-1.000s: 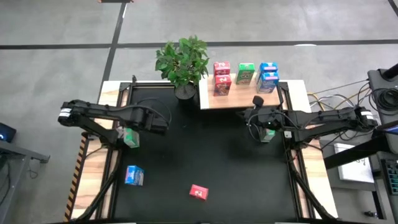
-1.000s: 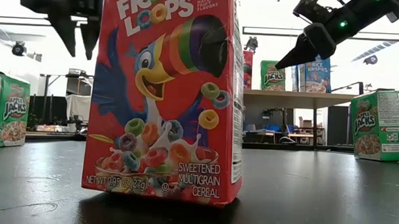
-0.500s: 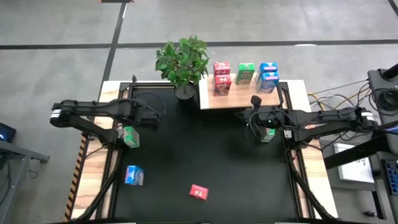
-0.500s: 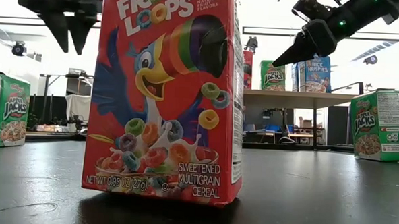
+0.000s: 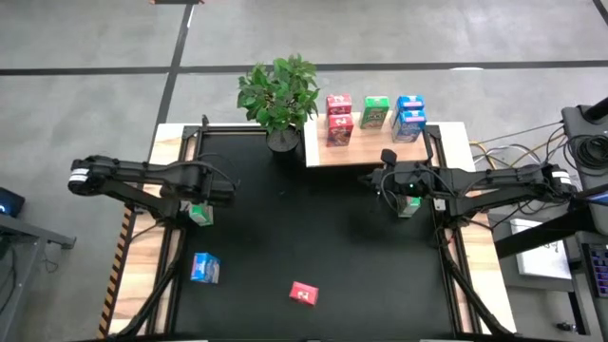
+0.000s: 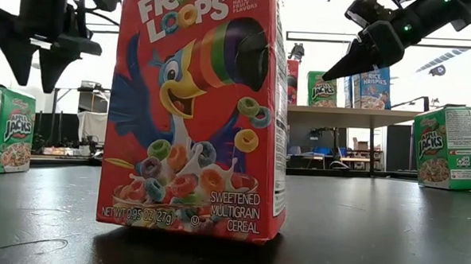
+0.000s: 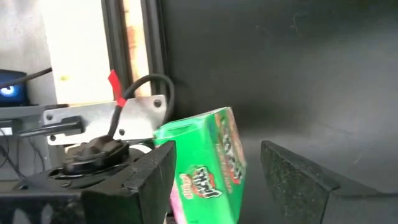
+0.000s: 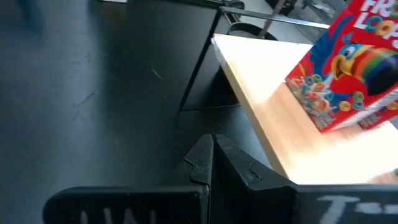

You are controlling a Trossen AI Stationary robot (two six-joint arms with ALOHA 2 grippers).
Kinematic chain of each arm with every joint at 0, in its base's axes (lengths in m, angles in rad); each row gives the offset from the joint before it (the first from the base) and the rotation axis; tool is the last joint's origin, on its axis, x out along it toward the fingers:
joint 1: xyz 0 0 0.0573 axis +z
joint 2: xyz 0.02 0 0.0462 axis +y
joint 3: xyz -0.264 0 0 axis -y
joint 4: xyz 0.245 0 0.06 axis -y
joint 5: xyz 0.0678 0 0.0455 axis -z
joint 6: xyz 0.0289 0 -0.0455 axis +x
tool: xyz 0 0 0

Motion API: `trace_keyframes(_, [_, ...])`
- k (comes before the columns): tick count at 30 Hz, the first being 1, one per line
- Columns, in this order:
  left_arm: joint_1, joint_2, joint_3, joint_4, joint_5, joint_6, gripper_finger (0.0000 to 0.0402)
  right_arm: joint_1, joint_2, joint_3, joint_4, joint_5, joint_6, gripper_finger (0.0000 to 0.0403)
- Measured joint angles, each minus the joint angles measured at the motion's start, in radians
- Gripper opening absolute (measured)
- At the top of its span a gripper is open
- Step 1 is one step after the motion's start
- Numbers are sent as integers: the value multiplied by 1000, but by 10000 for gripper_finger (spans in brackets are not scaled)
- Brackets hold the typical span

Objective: Stack cereal on shelf
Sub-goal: Put the left green cereal box on the shelf

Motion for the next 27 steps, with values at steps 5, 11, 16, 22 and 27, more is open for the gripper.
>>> trace_keyframes(5, [0, -5, -2, 1, -1, 6, 227, 0, 0, -4, 1, 0, 1, 9])
trace_keyframes(11, [-5, -40, -21, 0, 34, -21, 245, 0, 0, -17, 1, -4, 13, 9])
trace_keyframes(16, [-15, -60, -70, 0, 36, -56, 271, 0, 0, -23, 2, -4, 27, 9])
trace_keyframes(22, [-15, -65, -130, 0, 47, -87, 290, 0, 0, -24, 1, -6, 28, 9])
trace_keyframes(27, [-15, -45, -122, 18, 47, -79, 281, 0, 0, -24, 3, -6, 28, 9])
